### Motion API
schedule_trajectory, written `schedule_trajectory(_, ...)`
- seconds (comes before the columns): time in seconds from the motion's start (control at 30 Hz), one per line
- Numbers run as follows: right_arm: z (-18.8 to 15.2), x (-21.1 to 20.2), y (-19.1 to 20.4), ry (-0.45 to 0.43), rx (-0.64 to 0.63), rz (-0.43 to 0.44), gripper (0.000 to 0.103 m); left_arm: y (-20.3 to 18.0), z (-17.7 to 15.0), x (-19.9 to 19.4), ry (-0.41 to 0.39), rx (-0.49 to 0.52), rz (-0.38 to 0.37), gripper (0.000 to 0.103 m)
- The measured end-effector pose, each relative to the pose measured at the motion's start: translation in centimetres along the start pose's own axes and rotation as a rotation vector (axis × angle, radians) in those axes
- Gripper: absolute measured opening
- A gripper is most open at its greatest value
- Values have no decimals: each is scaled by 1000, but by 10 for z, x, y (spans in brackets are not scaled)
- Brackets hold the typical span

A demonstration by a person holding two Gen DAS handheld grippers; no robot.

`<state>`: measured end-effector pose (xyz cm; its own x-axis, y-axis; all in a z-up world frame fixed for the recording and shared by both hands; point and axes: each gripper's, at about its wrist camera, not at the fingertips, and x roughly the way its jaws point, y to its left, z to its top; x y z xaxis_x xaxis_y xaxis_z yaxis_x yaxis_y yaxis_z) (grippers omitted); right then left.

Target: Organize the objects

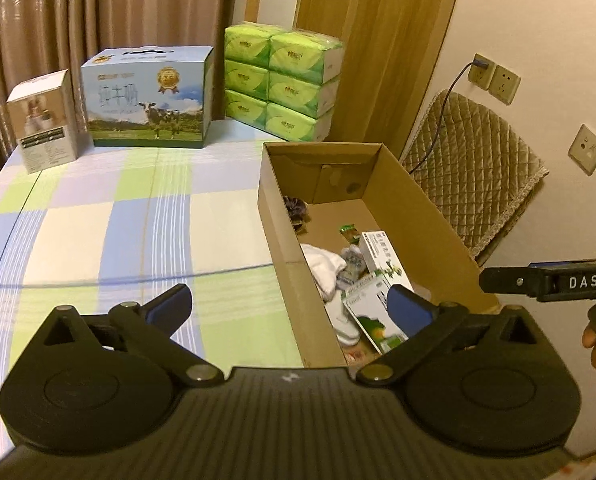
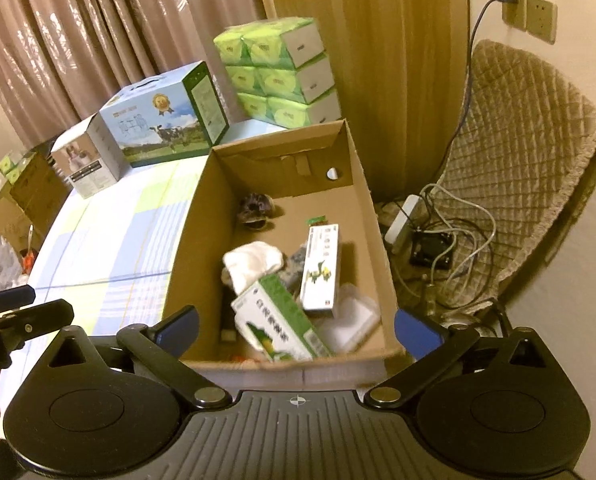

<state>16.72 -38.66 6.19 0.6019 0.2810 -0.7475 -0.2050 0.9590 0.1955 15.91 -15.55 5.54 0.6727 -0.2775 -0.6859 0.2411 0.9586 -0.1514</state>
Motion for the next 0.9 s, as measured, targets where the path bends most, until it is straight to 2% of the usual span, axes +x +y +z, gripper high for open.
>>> schedule_trajectory(0.37,-39,-49,35,-48,-34,-14,101,-9,-33,-63,-31,3,-2,102)
schedule_trajectory(0.67,-68,-80,51,-103,-27,-30,101,-2,-57,-88,-18,-38,-12,102)
schedule_trajectory(0.9,-91,-90,60,-101,-50,-55,101,-4,-76,-107,-21,-37,15,102)
